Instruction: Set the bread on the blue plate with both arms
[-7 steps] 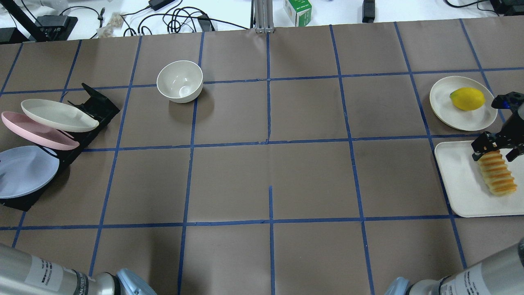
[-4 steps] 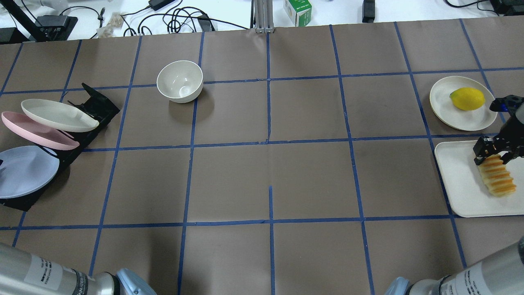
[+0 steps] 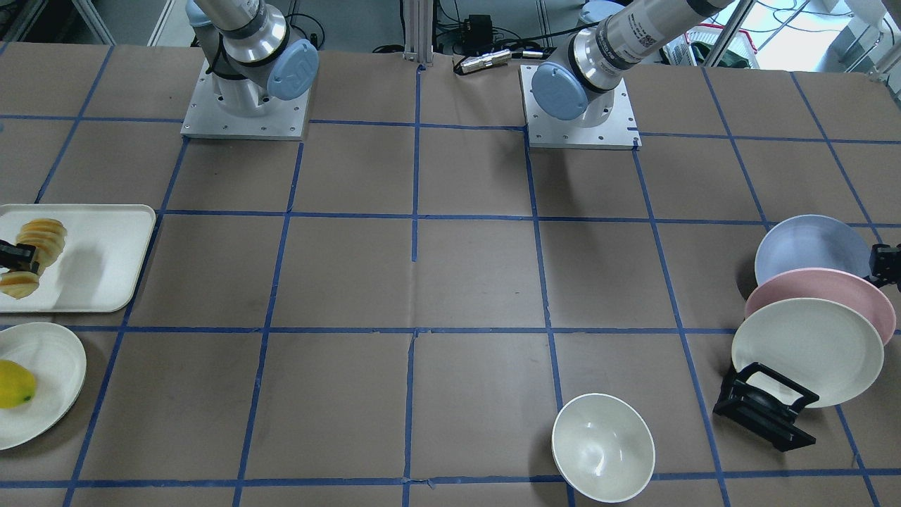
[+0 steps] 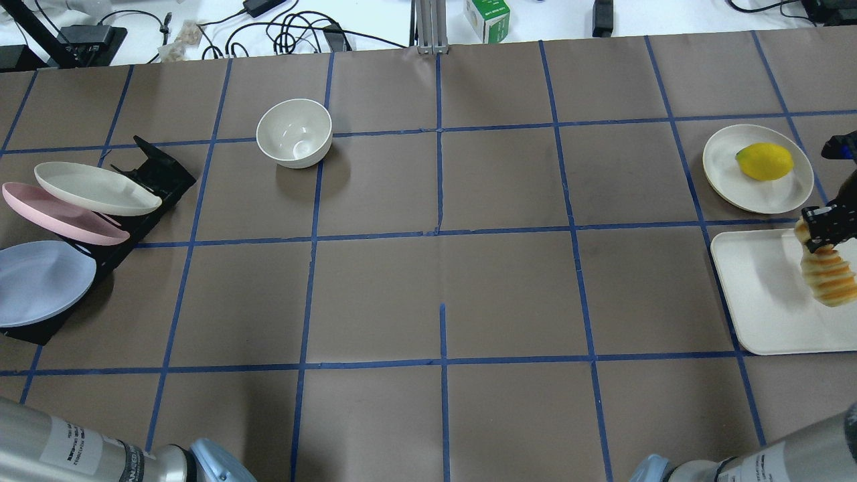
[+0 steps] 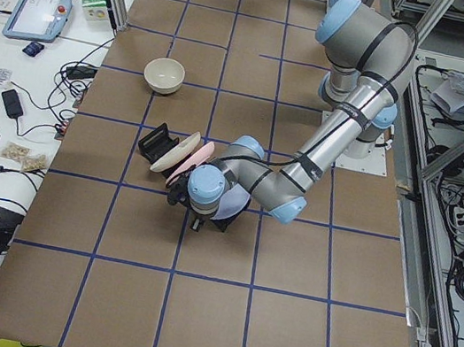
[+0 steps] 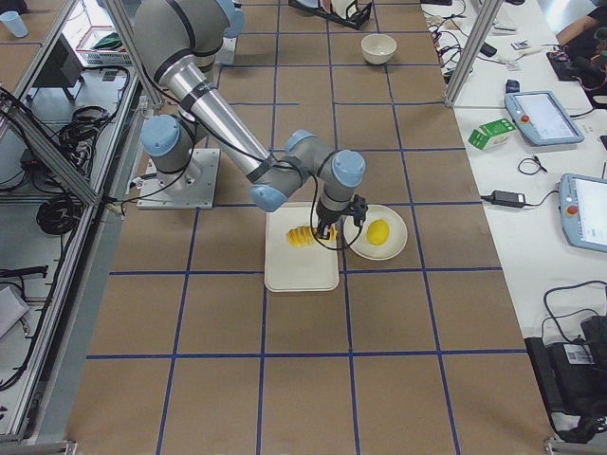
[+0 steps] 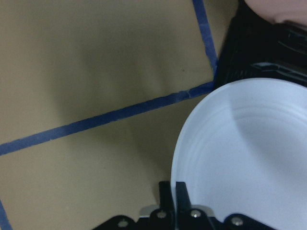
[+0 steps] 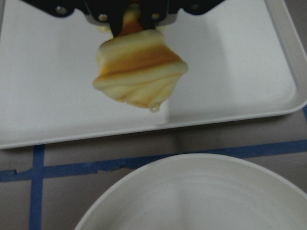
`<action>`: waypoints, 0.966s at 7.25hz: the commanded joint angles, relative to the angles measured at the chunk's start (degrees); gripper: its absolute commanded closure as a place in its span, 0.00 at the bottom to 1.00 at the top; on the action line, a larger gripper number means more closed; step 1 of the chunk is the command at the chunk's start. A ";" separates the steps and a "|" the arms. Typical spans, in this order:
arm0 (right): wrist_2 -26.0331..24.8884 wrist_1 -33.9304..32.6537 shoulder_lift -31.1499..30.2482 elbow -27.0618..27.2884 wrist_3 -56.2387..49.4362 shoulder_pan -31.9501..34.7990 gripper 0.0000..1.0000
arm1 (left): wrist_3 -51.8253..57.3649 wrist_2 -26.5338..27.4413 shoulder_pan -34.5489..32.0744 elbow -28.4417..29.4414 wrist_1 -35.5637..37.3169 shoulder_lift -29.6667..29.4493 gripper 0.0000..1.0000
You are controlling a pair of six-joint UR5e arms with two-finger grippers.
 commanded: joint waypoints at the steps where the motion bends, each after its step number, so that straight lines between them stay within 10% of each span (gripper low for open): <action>1: 0.44 10.58 -2.60 -7.81 3.01 3.99 1.00 | -0.30 0.52 -0.29 1.92 -5.61 3.21 1.00; 4: 4.01 24.50 -2.69 -17.07 14.15 13.04 1.00 | -1.18 0.61 -0.38 2.65 -22.22 10.76 1.00; 7: 5.63 27.51 -5.68 -17.88 29.87 23.67 1.00 | -5.92 -4.56 -4.42 -8.83 -27.71 20.42 1.00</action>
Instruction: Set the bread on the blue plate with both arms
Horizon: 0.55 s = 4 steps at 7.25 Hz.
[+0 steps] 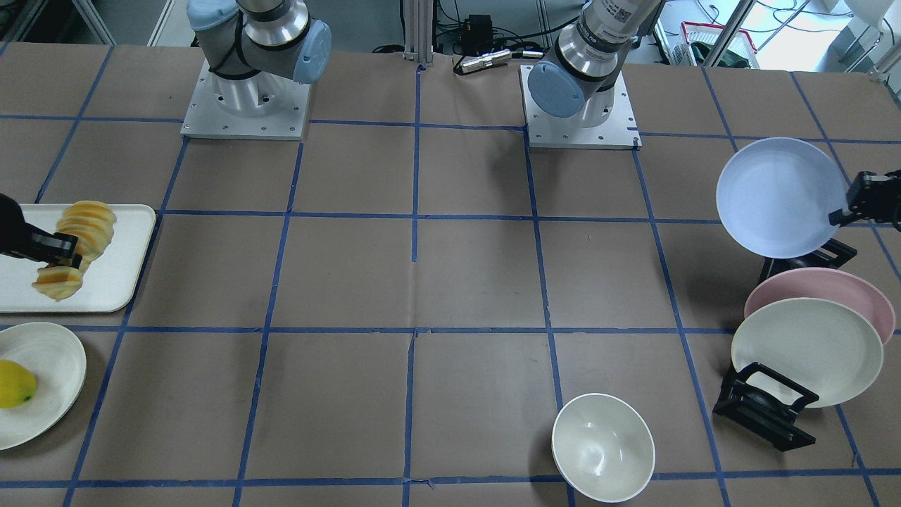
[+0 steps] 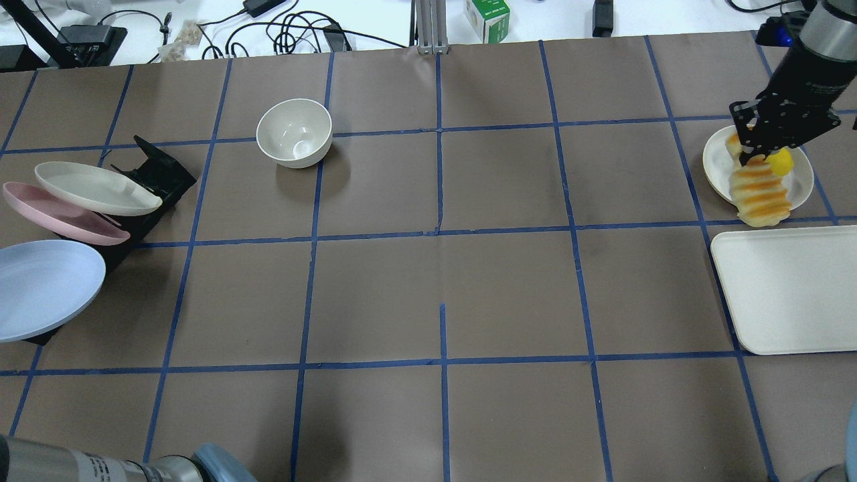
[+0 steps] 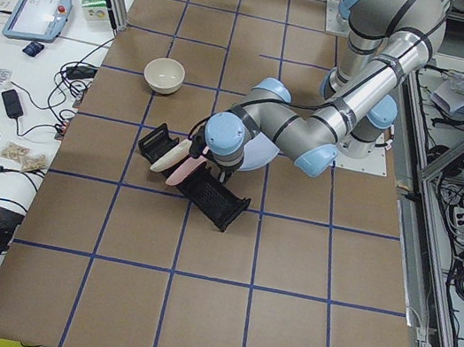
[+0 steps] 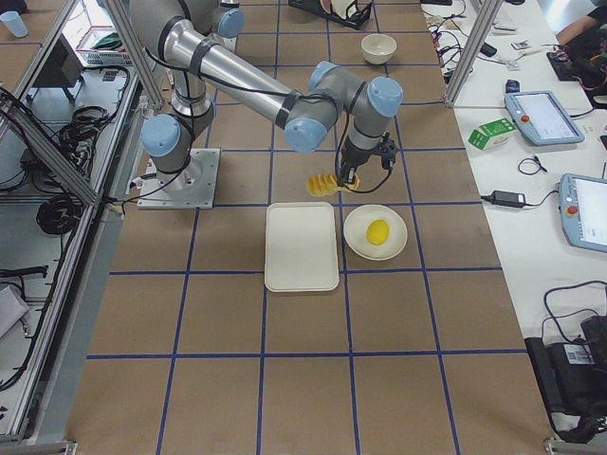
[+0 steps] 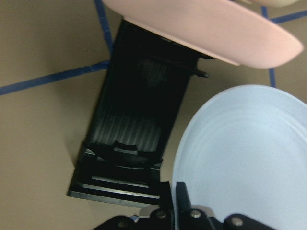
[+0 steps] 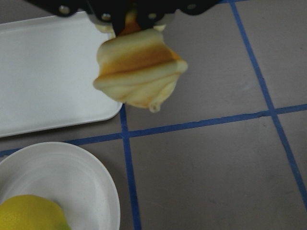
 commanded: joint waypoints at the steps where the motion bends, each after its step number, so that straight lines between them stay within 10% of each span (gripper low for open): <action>1: 0.47 0.92 -1.17 -0.50 10.16 7.18 1.00 | -5.50 -2.46 -1.62 -9.90 -1.46 8.64 1.00; 4: 2.49 0.92 -1.17 -0.50 12.65 8.88 1.00 | -24.01 -10.77 -20.08 -13.20 5.60 12.03 1.00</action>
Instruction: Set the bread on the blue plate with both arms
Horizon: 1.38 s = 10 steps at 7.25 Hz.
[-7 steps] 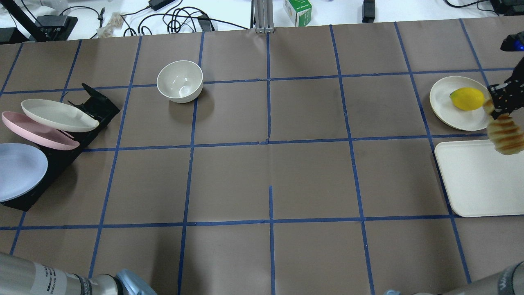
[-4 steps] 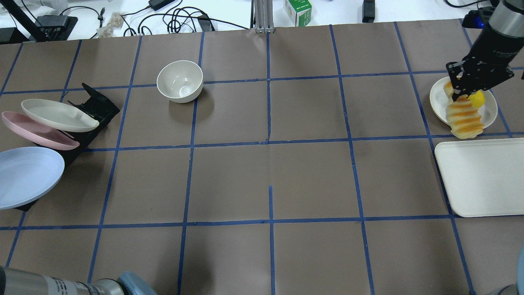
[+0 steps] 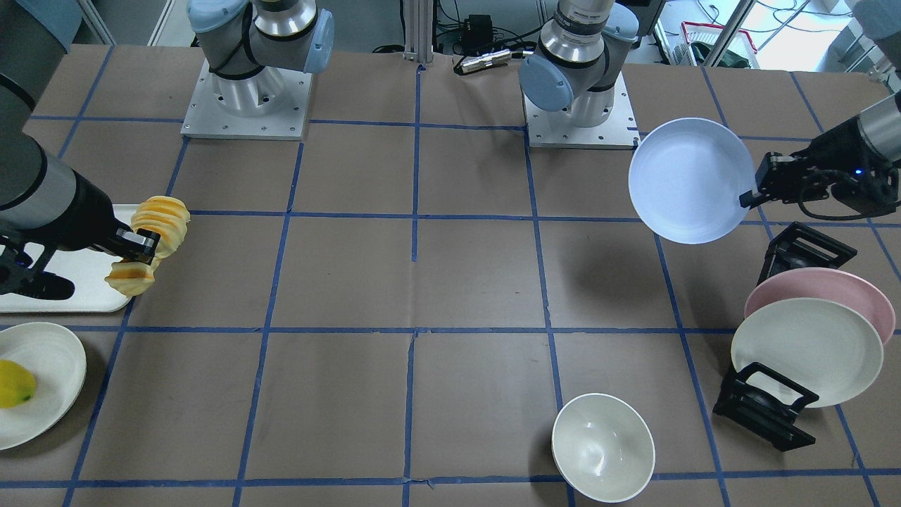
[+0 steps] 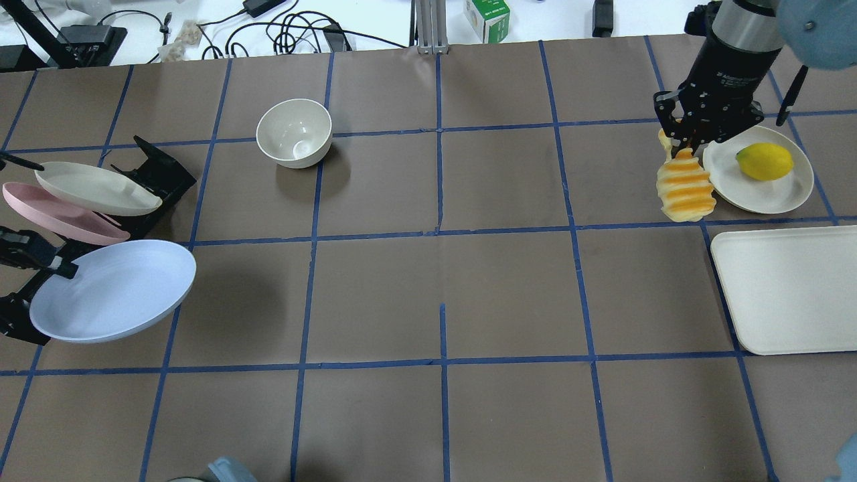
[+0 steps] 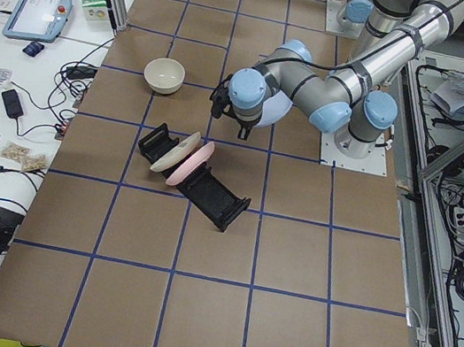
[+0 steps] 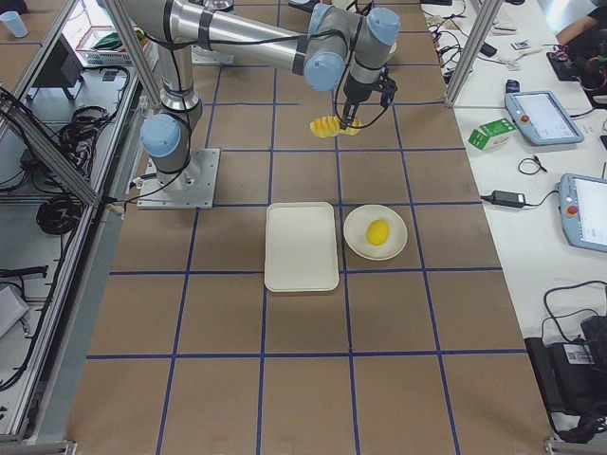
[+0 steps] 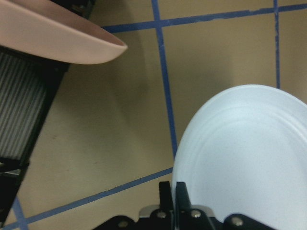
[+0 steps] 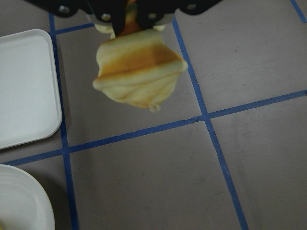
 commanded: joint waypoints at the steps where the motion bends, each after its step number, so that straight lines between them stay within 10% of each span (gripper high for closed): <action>1: 1.31 0.10 -0.12 -0.02 0.61 0.57 1.00 | -12.32 -6.57 -17.05 -4.11 16.06 -0.78 1.00; 6: 4.65 0.37 0.06 0.07 11.47 7.57 1.00 | -46.55 -13.71 -33.71 -13.45 48.27 -7.53 1.00; 10: 8.06 -4.26 2.07 0.51 14.92 13.73 1.00 | -59.35 -3.81 -44.97 -16.43 67.73 -17.03 1.00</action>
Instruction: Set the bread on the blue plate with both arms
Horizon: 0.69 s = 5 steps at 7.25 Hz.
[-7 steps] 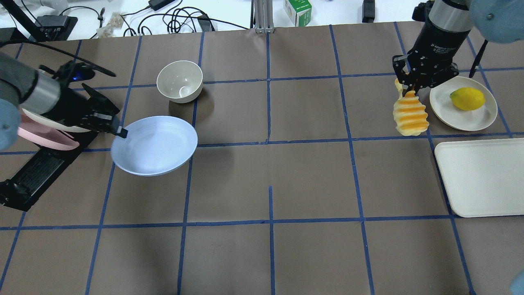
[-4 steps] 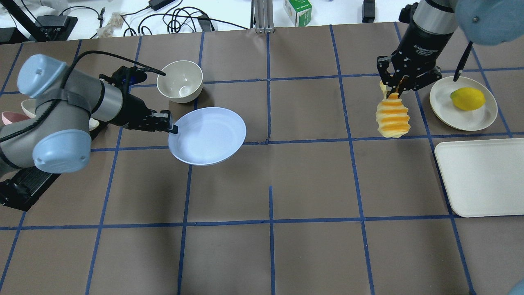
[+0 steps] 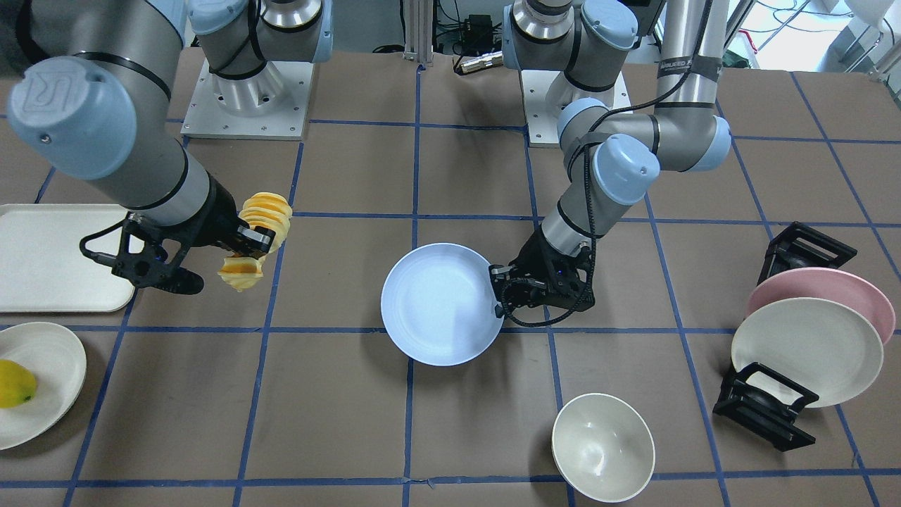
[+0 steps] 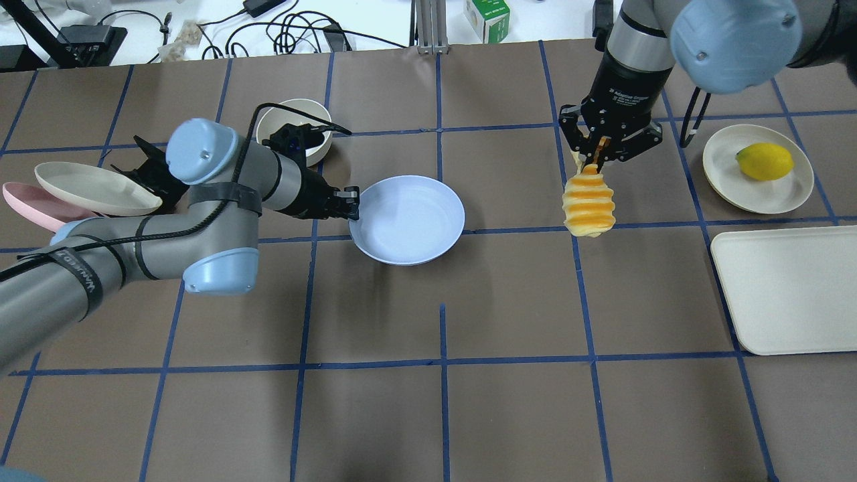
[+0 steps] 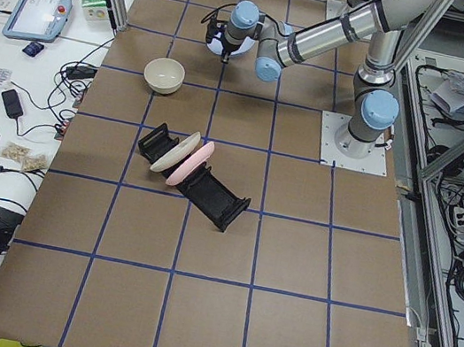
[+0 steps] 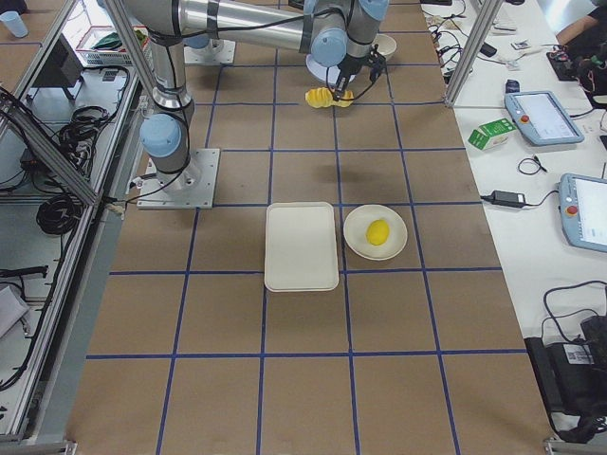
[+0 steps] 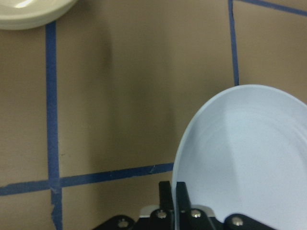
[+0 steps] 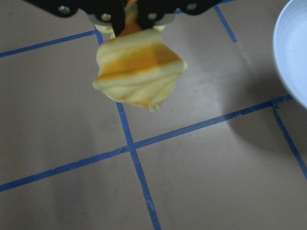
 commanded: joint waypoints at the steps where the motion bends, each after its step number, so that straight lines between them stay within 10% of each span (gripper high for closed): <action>1: 1.28 -7.69 2.78 0.08 2.97 5.13 1.00 | -4.46 4.54 -5.00 -1.29 5.50 -3.40 1.00; 3: 1.71 -10.09 5.33 -0.09 5.45 7.96 1.00 | -6.05 4.56 -5.46 -0.94 6.37 -3.76 0.00; 5: 1.62 -17.01 9.37 -0.09 5.54 10.85 1.00 | -5.18 5.26 -3.37 2.99 3.77 -0.18 0.00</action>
